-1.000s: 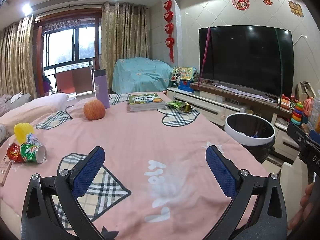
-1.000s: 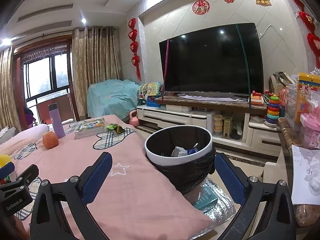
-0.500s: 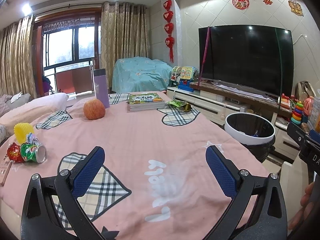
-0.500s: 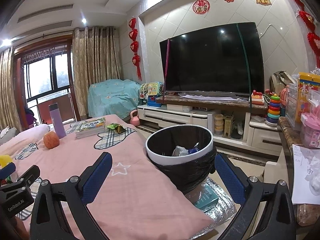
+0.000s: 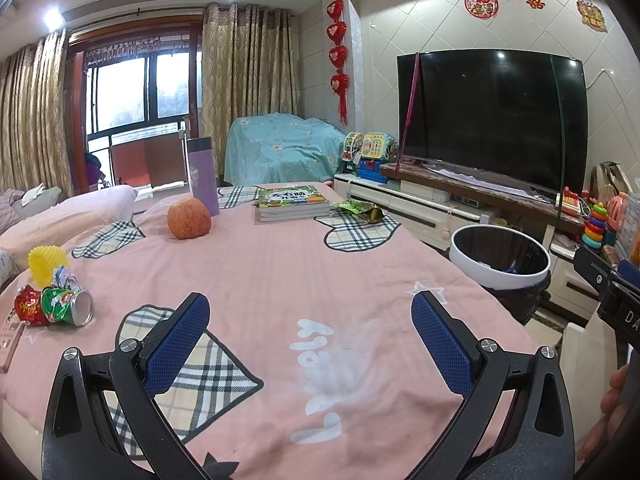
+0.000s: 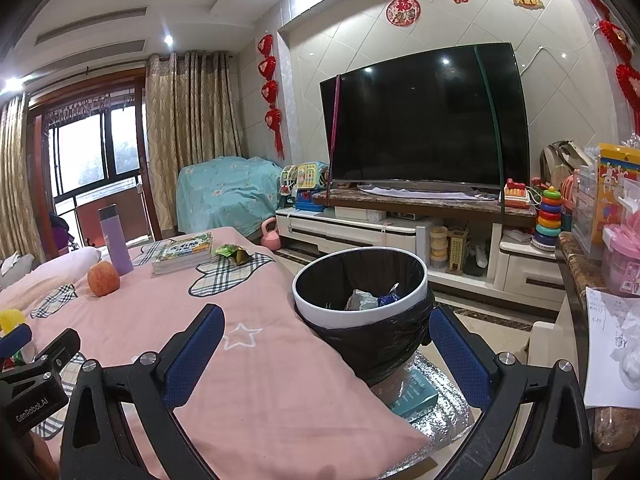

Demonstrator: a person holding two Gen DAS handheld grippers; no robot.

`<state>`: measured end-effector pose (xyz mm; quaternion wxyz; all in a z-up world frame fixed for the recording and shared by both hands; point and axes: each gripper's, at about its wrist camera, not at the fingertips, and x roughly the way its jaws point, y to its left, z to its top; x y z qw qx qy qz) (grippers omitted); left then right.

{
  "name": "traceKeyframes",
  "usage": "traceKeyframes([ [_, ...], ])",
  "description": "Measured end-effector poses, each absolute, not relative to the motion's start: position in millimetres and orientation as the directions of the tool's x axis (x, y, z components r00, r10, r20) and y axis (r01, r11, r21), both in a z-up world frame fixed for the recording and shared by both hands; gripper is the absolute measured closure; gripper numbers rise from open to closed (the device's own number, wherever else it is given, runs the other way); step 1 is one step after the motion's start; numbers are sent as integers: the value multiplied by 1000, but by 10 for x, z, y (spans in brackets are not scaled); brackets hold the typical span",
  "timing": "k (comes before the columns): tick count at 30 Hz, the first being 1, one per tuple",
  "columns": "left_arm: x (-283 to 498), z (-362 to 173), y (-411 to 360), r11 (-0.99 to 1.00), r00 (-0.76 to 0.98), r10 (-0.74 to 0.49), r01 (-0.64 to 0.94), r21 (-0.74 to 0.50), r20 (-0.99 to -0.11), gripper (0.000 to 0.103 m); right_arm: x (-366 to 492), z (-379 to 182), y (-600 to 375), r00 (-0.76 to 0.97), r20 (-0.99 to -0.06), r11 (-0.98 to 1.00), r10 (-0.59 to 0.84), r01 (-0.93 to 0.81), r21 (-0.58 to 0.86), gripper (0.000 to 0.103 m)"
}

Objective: Collect trash

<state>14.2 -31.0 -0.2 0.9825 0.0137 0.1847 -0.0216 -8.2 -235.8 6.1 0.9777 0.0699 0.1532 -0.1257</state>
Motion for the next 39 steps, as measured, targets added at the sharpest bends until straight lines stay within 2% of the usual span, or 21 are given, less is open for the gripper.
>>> traceKeyframes([
  [39,247,-75,-290,998,917,-40,56,28,-396,0,-39,69,-2351,924,-336,965,-185,235,116,0],
])
